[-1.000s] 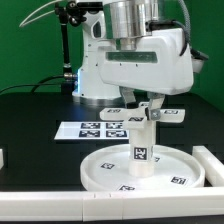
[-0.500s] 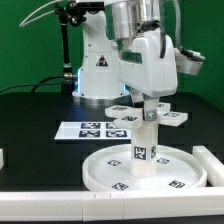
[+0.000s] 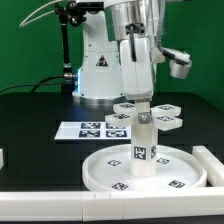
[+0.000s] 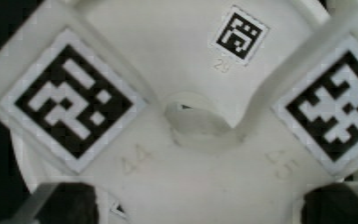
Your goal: Assemble round table
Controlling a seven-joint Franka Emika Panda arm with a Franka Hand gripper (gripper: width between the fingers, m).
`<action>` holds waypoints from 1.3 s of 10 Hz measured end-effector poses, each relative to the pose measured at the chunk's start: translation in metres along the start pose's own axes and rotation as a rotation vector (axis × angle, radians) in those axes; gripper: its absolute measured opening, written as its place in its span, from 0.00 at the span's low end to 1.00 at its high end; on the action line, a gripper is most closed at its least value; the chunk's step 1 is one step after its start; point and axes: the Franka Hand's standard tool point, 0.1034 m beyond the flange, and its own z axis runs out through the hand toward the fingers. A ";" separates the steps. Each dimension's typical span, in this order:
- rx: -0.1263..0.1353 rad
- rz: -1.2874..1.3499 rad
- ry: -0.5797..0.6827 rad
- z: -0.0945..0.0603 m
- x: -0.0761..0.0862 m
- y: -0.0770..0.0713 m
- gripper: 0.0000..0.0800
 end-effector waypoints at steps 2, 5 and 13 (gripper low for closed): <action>0.000 -0.009 0.000 0.000 0.000 0.000 0.81; -0.007 -0.047 -0.012 -0.007 -0.005 -0.002 0.81; -0.007 -0.542 -0.009 -0.021 -0.010 -0.006 0.81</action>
Offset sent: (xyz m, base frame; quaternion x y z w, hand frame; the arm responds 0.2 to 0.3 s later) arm -0.0014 0.0010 0.0077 -0.0110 -0.0034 -0.0034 0.9999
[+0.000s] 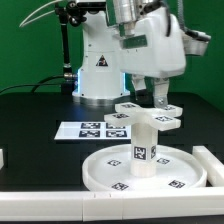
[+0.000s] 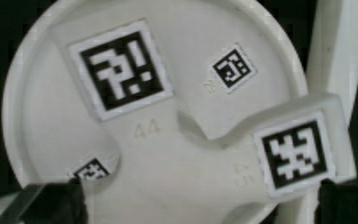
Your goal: Assemble round table
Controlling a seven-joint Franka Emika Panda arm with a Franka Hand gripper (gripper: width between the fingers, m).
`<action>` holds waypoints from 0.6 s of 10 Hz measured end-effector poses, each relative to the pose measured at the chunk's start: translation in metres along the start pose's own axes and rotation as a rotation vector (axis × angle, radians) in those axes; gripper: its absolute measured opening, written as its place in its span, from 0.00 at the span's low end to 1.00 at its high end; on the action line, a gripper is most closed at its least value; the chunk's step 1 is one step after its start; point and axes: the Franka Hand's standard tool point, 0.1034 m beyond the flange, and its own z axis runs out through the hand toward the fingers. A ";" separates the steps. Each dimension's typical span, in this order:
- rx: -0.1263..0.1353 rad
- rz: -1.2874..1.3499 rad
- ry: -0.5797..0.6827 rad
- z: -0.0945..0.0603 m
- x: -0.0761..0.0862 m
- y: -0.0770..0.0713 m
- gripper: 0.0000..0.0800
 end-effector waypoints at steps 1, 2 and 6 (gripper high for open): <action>-0.008 -0.105 0.003 -0.001 0.000 -0.003 0.81; -0.008 -0.201 0.005 -0.001 0.000 -0.005 0.81; -0.011 -0.458 0.004 -0.001 0.000 -0.004 0.81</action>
Offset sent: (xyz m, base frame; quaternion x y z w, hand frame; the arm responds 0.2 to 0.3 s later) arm 0.0000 0.0000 0.0000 0.0000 0.0000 -0.1938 0.9810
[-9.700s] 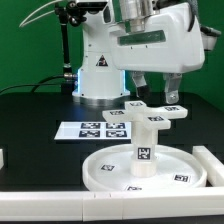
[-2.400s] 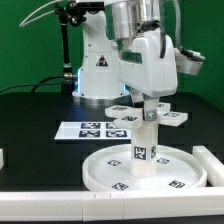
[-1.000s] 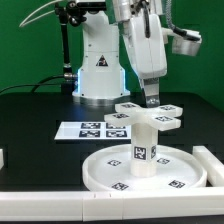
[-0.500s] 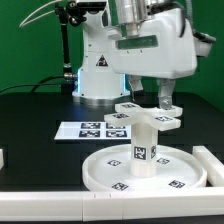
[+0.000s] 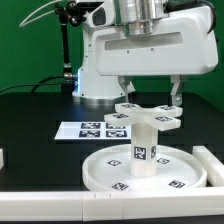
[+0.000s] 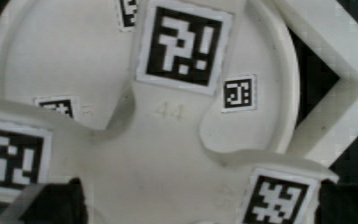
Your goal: Assemble round table
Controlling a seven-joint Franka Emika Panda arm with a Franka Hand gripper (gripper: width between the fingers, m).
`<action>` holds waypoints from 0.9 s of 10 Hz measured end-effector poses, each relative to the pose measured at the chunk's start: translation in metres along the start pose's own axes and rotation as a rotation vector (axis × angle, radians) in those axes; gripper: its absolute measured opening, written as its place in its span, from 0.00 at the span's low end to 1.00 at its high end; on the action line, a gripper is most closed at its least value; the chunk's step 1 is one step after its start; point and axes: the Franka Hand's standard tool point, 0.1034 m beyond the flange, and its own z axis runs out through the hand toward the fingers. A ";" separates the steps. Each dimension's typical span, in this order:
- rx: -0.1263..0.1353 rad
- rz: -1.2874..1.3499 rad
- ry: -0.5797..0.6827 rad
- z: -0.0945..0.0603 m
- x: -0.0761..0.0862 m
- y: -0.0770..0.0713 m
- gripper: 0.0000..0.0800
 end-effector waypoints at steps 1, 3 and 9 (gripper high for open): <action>-0.002 -0.085 0.001 0.000 0.000 0.001 0.81; -0.019 -0.322 0.002 0.003 0.000 0.003 0.81; -0.030 -0.509 -0.001 0.010 0.000 0.013 0.81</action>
Offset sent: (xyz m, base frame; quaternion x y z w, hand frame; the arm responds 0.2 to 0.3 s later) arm -0.0070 0.0003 -0.0017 -0.0130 0.0061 -0.2590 0.9658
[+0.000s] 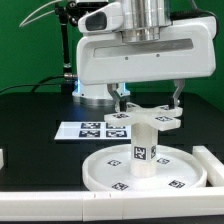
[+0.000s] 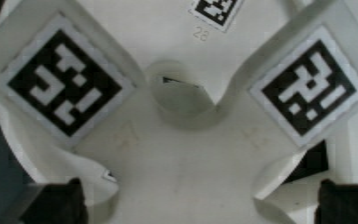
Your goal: Assemble round table
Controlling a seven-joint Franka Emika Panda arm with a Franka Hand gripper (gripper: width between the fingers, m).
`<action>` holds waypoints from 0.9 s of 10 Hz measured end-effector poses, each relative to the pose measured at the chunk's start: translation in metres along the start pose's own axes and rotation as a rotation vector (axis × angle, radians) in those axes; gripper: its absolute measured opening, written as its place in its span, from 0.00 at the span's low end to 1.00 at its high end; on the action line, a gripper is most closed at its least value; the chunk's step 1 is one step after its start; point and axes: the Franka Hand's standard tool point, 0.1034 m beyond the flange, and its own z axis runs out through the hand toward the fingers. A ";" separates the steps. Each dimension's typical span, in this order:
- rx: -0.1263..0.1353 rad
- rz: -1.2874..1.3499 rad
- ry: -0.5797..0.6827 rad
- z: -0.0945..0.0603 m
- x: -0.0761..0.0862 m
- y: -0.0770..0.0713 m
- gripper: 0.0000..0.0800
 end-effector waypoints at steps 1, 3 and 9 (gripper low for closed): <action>-0.002 0.002 -0.001 0.001 0.000 0.001 0.81; -0.003 0.007 -0.002 0.002 0.001 0.004 0.81; -0.009 0.007 -0.011 0.008 -0.001 0.006 0.81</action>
Offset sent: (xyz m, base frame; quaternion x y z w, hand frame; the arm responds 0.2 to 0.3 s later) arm 0.0085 -0.0002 0.0013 0.0007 -0.0033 0.0121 0.9999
